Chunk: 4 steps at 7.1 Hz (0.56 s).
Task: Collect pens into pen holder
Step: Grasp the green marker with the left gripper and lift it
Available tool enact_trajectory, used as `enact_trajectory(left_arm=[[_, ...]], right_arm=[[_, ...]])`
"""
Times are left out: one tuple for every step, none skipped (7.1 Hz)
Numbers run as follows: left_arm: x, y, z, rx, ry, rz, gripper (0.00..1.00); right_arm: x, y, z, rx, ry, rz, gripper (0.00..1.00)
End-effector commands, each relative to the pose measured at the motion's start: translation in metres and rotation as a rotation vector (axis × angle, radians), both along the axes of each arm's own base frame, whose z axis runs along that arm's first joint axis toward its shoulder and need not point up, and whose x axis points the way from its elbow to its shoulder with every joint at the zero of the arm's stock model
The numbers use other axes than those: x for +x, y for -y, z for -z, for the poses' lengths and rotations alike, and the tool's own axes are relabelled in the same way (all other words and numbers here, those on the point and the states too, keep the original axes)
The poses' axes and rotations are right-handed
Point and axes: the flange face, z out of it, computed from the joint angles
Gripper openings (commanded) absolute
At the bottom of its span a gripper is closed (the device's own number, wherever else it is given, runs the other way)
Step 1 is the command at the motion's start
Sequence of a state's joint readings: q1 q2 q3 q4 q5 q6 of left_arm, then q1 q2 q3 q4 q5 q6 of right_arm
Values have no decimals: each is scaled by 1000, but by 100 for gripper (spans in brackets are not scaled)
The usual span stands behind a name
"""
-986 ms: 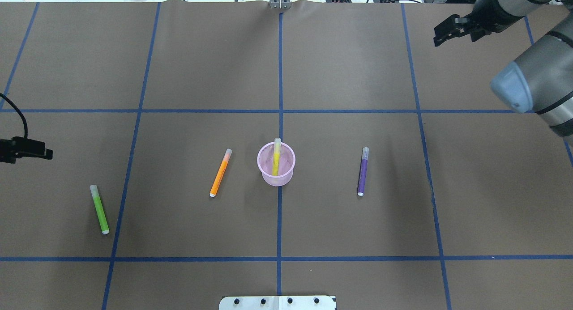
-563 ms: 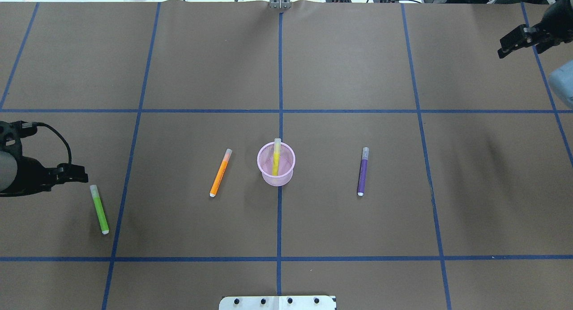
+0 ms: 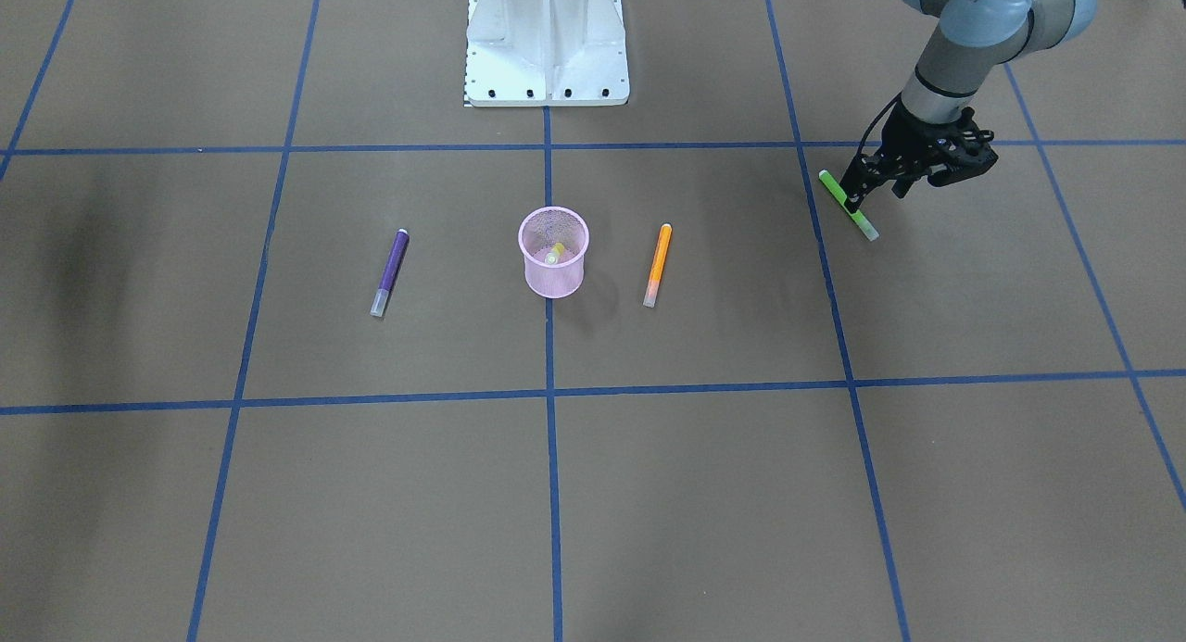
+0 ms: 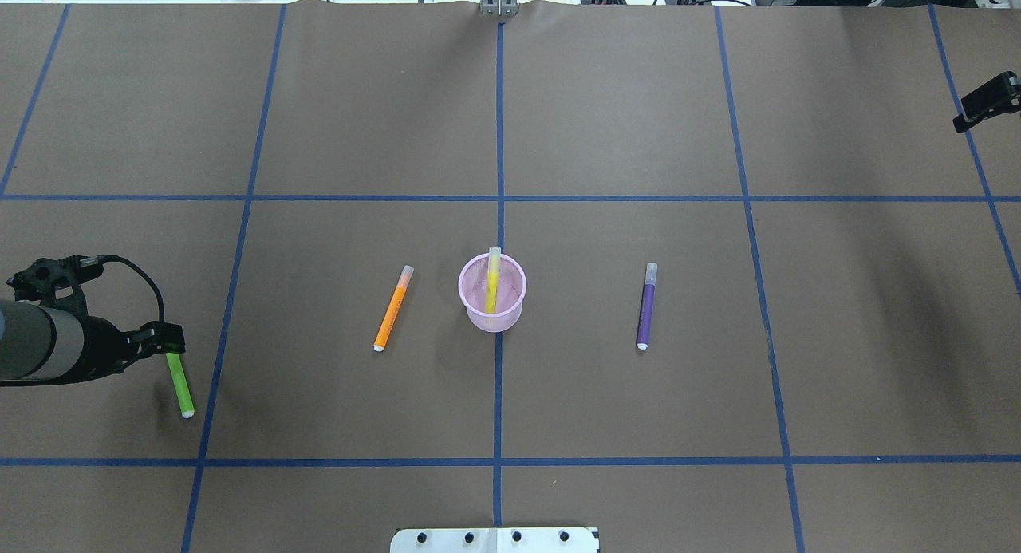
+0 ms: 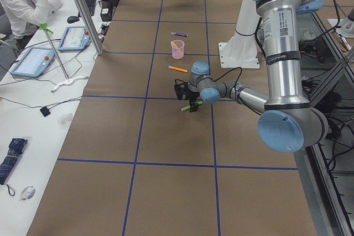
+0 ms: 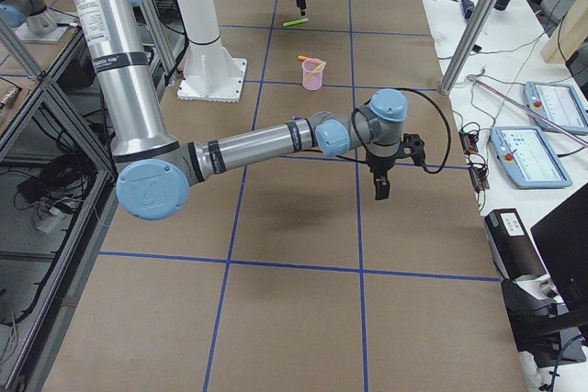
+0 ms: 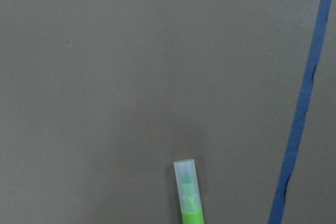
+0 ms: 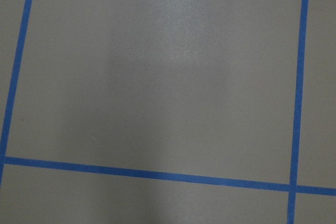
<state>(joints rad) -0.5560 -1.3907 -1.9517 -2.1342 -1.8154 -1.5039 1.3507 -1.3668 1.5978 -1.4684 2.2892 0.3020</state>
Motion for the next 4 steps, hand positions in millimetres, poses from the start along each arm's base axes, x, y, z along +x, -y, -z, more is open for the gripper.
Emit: enact_trajectory(left_arm=[[14, 3, 1, -16, 24, -5, 64], [23, -2, 0, -17, 26, -23, 60], [27, -4, 1, -16, 25, -32, 47], [29, -4, 1, -14, 24, -35, 37]], right_arm=[[3, -4, -5, -9, 8, -1, 100], [3, -4, -6, -11, 7, -1, 100], [4, -5, -7, -13, 7, -2, 100], [4, -4, -6, -11, 6, -3, 100]])
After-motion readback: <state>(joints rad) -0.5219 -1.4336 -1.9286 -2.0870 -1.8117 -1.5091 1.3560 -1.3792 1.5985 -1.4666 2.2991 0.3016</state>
